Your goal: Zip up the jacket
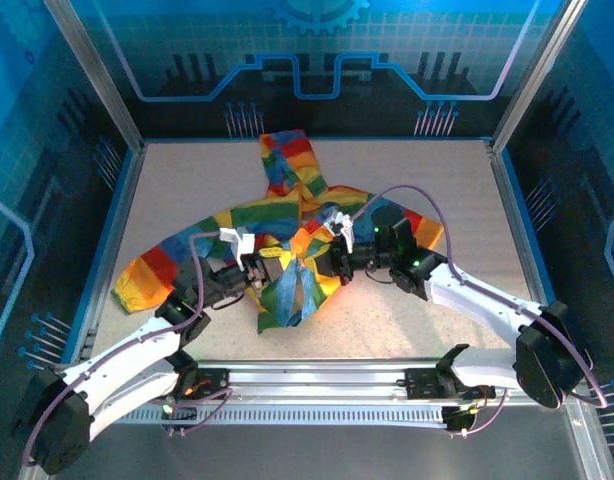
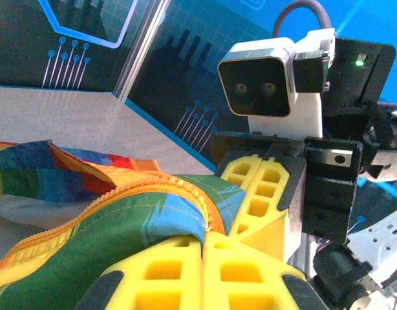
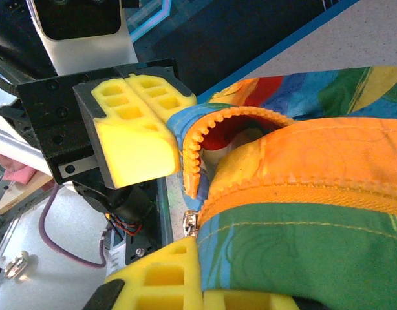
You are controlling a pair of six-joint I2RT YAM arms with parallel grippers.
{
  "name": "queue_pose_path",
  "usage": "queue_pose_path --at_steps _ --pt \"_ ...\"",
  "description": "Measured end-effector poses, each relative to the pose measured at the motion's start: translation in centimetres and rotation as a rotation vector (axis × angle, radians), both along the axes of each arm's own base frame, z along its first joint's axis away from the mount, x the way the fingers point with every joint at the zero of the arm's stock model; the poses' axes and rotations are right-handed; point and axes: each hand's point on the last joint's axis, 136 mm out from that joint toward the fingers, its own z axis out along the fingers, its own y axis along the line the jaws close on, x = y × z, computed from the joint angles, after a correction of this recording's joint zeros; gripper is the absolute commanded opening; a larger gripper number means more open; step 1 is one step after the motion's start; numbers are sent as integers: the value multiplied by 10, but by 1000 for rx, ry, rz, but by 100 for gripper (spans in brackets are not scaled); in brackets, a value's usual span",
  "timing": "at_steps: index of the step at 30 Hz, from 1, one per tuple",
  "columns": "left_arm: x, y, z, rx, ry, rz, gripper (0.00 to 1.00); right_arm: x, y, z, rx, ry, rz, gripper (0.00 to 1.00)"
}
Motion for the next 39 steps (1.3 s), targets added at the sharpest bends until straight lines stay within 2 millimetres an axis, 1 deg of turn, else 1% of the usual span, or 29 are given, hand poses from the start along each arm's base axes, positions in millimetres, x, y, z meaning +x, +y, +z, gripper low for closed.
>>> queue_pose_path --at_steps 10,17,27,39 --pt "0 0 3 -41 7 -3 0 0 1 -1 3 6 4 0" --pt "0 0 0 -60 32 -5 0 -1 2 1 10 6 10 0" --pt "0 0 2 -79 39 -7 0 -3 5 2 16 12 26 0" --pt "0 0 3 -121 53 -13 0 -1 7 11 44 5 23 0"
